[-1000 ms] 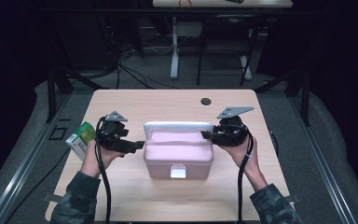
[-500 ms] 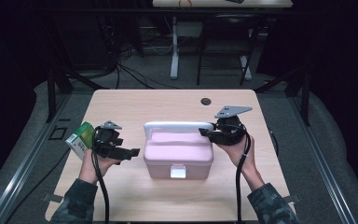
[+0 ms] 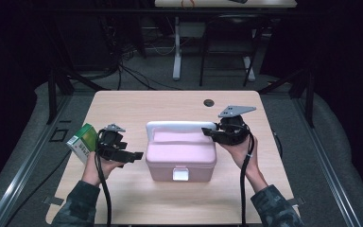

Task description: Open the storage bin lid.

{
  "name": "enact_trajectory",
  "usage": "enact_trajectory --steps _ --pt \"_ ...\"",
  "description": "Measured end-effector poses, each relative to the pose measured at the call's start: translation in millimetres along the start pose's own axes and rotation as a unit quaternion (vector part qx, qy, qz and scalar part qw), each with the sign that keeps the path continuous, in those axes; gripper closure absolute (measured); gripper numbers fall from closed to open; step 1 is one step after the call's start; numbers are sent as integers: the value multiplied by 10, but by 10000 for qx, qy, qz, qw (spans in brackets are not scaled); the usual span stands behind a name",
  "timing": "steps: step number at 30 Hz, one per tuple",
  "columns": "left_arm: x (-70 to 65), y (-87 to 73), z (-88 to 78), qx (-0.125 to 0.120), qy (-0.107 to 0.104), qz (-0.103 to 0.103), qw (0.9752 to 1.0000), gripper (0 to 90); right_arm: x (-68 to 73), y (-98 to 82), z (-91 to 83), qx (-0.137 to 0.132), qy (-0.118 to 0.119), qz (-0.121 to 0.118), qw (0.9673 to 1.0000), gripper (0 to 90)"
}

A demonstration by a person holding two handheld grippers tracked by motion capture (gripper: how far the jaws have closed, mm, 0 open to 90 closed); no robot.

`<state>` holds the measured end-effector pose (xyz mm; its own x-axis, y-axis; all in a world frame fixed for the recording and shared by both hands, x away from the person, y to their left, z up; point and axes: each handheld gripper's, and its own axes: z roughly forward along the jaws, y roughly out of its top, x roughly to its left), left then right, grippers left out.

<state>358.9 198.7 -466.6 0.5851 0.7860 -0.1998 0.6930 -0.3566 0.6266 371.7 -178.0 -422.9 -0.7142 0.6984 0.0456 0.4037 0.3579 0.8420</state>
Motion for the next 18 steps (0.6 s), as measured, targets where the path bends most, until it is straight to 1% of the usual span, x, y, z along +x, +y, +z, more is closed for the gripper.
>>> enact_trajectory --steps 5,7,8,12,15,18 --pt "-13 -3 -3 -27 -34 9 10000 170 -34 21 -1 -27 71 132 9999 686" --pt "-23 -1 -13 -52 -61 -6 10000 169 -43 36 3 -64 48 147 9999 686" --pt "-29 -2 -17 -83 -70 -13 9999 170 -44 47 -1 -34 47 163 9999 686" --pt "-45 -7 -40 -140 -82 -17 9999 173 -62 88 3 -51 26 202 9998 686" --pt "-51 -24 -51 -162 -114 -29 9998 177 -82 122 2 -52 21 278 9996 686" --pt "-66 -44 -54 -254 -138 -43 9996 187 -96 151 3 -52 19 310 9995 686"
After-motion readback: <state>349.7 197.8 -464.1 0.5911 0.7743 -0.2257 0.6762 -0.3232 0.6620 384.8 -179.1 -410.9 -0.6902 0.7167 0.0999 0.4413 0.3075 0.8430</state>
